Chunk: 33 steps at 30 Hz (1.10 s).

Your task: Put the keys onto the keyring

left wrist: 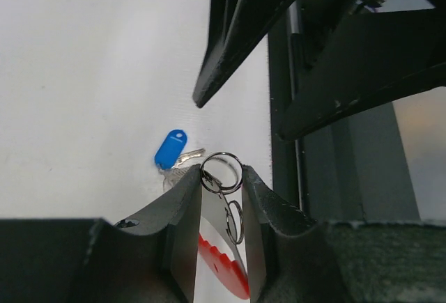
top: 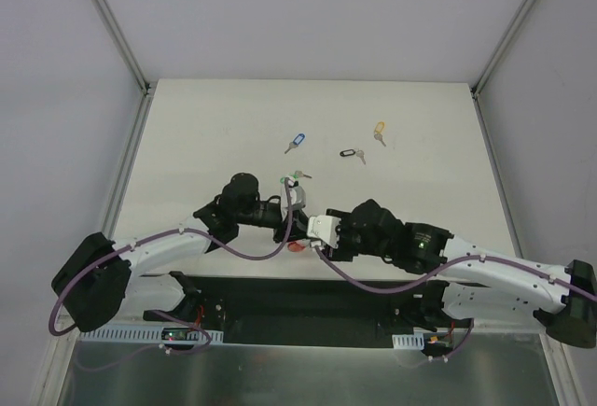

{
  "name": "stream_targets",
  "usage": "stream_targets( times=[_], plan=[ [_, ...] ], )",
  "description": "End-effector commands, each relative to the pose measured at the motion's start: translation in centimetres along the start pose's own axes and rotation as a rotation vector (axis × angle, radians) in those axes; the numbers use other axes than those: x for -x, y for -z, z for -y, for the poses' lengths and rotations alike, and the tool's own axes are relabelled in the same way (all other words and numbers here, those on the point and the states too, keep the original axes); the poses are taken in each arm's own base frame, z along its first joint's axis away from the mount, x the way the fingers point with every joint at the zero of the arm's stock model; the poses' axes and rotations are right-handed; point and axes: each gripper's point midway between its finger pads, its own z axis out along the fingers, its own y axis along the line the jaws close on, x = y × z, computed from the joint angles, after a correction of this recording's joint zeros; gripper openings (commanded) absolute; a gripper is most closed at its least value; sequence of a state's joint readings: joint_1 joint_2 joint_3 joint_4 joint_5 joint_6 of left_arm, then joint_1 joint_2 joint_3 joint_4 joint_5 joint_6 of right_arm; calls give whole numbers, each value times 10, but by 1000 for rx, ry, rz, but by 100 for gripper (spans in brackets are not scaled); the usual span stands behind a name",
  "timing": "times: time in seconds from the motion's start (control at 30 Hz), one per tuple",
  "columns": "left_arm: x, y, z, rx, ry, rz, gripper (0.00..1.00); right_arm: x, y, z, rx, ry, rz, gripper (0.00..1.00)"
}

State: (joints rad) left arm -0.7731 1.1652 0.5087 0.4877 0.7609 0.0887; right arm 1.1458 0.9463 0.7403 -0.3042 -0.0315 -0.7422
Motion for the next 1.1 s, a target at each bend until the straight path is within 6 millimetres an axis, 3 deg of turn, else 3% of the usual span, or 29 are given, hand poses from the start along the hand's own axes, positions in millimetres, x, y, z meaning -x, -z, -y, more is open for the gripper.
stream_targets(
  times=[0.0, 0.2, 0.43, 0.87, 1.07],
  plan=[
    [20, -4, 24, -224, -26, 16, 1, 10, 13, 32, -172, 121, -43, 58],
    [20, -11, 24, -294, -20, -2, 1, 19, 17, 33, -173, 145, -25, 52],
    [20, -12, 26, -325, -10, -15, 1, 23, 10, 16, -74, 147, -13, 42],
    [21, -13, 25, -343, -1, -25, 1, 36, 12, 2, 3, 184, 2, 41],
    [22, -13, 26, -350, 4, -28, 1, 32, 5, -5, 37, 205, -30, 41]
  ],
)
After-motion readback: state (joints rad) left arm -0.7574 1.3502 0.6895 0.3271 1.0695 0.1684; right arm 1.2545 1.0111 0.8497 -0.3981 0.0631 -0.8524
